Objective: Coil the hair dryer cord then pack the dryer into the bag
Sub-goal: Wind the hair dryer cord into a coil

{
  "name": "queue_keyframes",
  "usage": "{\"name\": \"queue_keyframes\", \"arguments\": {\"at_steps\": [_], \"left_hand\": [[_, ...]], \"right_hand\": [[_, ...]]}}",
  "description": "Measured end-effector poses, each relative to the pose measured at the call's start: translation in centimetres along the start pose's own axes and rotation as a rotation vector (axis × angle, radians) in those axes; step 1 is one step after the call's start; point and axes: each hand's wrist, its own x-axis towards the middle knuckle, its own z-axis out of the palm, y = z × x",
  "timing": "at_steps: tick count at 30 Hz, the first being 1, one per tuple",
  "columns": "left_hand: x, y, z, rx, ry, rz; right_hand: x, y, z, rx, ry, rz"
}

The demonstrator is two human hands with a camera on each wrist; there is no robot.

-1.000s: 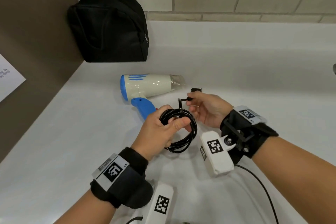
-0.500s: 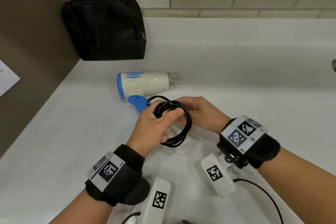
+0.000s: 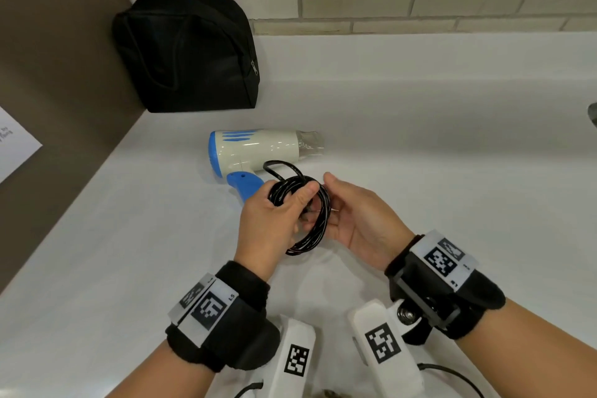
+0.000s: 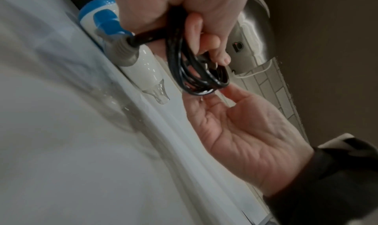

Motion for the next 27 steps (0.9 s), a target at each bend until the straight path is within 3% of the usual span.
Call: {"name": "queue_keyframes", "arguments": {"at_steps": [4, 12, 19, 27], "left_hand": [[-0.10, -0.15, -0.15, 0.019, 0.007, -0.026], [-0.10, -0.44, -0.43, 0.088, -0.088, -0.145], [0.13, -0.63, -0.23, 0.206, -0.148, -0.145], [0.06, -0.31, 0.02, 0.101, -0.175, -0.134]], "right_hand": [[-0.77, -0.10, -0.35, -0.129, -0.099, -0.067], [-0.85, 0.53, -0.37, -0.427, -0.051, -0.112], [-0.62, 0.64, -0.72, -0.515, 0.001, -0.170], [-0.76, 0.61, -0.13, -0.497, 0.041, -0.243]]}}
